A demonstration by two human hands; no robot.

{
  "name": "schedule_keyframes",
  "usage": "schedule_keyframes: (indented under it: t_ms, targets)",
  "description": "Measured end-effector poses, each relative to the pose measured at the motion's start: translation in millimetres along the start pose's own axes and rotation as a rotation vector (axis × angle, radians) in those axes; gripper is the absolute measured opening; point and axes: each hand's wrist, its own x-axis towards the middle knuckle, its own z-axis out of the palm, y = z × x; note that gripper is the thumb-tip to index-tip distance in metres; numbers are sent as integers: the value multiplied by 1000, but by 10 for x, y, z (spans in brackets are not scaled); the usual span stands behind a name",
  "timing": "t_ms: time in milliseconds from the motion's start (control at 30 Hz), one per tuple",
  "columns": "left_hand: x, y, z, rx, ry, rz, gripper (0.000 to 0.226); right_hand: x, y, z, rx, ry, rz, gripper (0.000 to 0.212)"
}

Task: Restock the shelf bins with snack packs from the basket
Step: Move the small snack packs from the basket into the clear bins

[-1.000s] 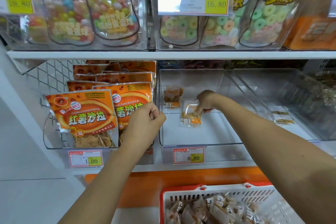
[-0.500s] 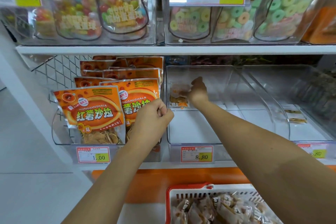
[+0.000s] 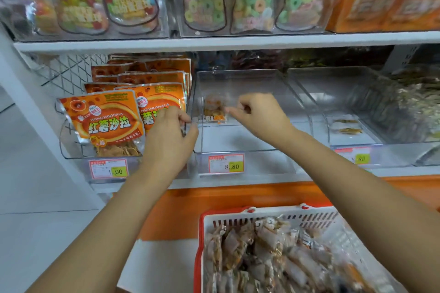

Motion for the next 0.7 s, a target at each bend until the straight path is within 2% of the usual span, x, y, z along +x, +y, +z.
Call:
schedule_keyframes:
  t_ms: [33,100,167,233,333,400,500,567,700]
  targets:
    - [-65,66,-27,1,7,28,14,-184,-1,-29,-5,-15,-19,49]
    - [-236,185,-36,19,-97,66,30,-514,31,-34,2,-86,-21,47]
    - [-442,229,44,67,-279,88,37,-790,112,68,-30,-260,-9,45]
    - [-672,170,207,147,-471,66,34,-1045,203,259,-62,-464,-10,42]
    - [-1016,-18,495,364,-810,-14,25,-1370,273,581,-70,-662,-65,22]
    - [-1225,-162,640,463,-1027,-53,28,-1538,326,842,-74,-757,-48,36]
    - [-1465,-362,772,435,-1224,-118,26,-1743,432,1211,-64,-891,-13,46]
    - [-1585,-456,813,400,-1281,-165,18,-1874,487,1376,-98,-893,-24,47]
    - [-1645,-478,732,344,-1266,-220,21,-2052,515,1395,-50,-693,15,39]
